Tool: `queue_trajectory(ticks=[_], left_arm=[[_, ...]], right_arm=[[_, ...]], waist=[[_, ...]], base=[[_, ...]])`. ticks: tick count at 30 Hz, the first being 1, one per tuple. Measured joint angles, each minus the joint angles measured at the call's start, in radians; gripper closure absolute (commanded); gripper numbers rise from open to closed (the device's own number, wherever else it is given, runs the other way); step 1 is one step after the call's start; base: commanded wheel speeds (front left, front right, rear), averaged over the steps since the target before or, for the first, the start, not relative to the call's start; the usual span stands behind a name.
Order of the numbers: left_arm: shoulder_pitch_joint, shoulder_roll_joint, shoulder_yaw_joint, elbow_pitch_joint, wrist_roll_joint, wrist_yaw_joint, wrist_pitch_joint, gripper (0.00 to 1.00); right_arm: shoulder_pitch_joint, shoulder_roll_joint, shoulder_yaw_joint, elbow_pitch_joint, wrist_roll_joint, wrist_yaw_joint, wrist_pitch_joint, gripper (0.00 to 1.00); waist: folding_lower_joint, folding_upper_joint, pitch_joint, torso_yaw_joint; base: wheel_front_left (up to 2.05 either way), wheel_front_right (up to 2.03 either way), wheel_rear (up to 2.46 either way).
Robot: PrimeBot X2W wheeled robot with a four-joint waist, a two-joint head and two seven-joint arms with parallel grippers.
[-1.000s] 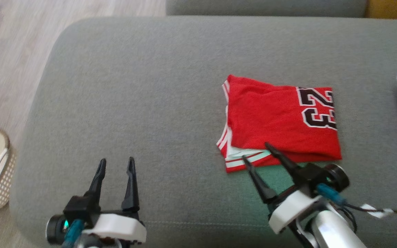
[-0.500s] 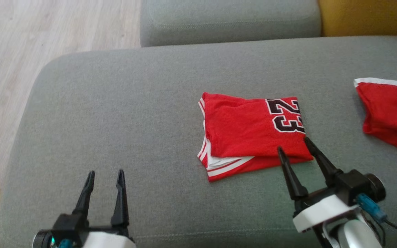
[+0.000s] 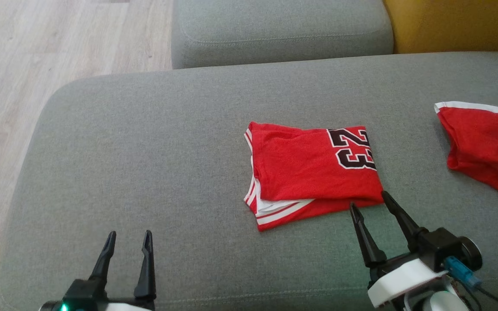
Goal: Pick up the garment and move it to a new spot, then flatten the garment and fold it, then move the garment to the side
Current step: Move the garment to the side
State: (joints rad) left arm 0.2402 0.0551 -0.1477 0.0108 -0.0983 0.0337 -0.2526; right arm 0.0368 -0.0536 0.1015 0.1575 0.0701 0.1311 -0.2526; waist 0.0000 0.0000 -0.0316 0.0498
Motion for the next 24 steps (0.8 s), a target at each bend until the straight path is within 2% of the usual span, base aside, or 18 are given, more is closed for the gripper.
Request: queue_trajectory(ticks=[15,20,24], left_arm=[[-0.001,0.000,-0.036,0.008,0.028,-0.007,0.000,0.00],[-0.009,0.000,-0.058,0.008,0.040,-0.009,0.000,0.00],[-0.033,0.000,-0.093,0.008,0.044,-0.017,0.000,0.00]], right_arm=[[-0.006,0.002,-0.035,0.018,0.005,0.000,0.000,0.00],[-0.065,0.003,-0.045,0.167,0.071,0.000,0.000,0.00],[-0.216,-0.009,-0.059,0.335,0.103,0.000,0.000,0.00]], waist=[[0.0000,0.0000,0.017,0.026],[0.0000,0.0000,0.037,0.042],[0.0000,0.0000,0.065,0.058]], base=[[0.00,0.00,0.00],[0.00,0.00,0.00],[0.00,0.00,0.00]])
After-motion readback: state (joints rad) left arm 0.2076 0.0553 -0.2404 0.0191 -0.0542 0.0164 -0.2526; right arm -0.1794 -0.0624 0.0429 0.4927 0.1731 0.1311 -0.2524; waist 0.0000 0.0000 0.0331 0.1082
